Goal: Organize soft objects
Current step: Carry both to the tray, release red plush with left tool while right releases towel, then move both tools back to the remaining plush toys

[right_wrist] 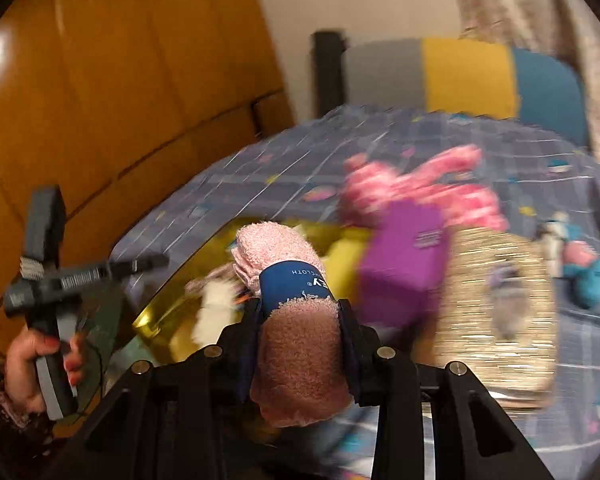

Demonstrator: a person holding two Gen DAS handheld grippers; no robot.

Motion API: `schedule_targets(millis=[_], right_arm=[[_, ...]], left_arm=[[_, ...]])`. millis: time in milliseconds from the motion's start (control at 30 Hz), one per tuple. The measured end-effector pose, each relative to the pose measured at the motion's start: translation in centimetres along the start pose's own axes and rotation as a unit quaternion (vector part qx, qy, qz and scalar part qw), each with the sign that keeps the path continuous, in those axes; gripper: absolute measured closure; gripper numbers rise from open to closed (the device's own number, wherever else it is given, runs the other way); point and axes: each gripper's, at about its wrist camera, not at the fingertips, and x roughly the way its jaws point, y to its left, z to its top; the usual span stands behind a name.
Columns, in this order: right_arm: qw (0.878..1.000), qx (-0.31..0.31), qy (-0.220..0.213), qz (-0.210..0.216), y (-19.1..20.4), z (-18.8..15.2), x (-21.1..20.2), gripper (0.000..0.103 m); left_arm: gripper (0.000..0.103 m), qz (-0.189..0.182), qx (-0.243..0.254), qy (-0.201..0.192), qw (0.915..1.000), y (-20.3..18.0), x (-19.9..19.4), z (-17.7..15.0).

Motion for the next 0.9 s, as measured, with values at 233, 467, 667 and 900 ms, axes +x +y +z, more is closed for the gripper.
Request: schedule_targets(millis=[233, 467, 667, 900], right_arm=[[0.995, -0.012, 0.08, 0.062, 6.7, -0.6, 8.1, 0.067], [0.992, -0.012, 0.114, 0.059, 10.8, -0.7, 14.7, 0.062], [0.993, -0.001, 0.088, 0.084, 10.4, -0.7, 12.9, 0.049], [0.998, -0.01, -0.06, 0.01, 4.7, 0.9, 2.8, 0.043]], left_arm=[[0.046, 0.015, -0.064, -0.042, 0.9969, 5.3, -3.4, 0.7], [0.046, 0.018, -0.102, -0.043, 0.9937, 7.9, -3.7, 0.9], [0.046, 0.013, -0.098, -0.043, 0.9942, 7.2, -3.6, 1.0], [0.047, -0.041, -0.053, -0.007, 0.9977, 1.4, -0.7, 1.2]])
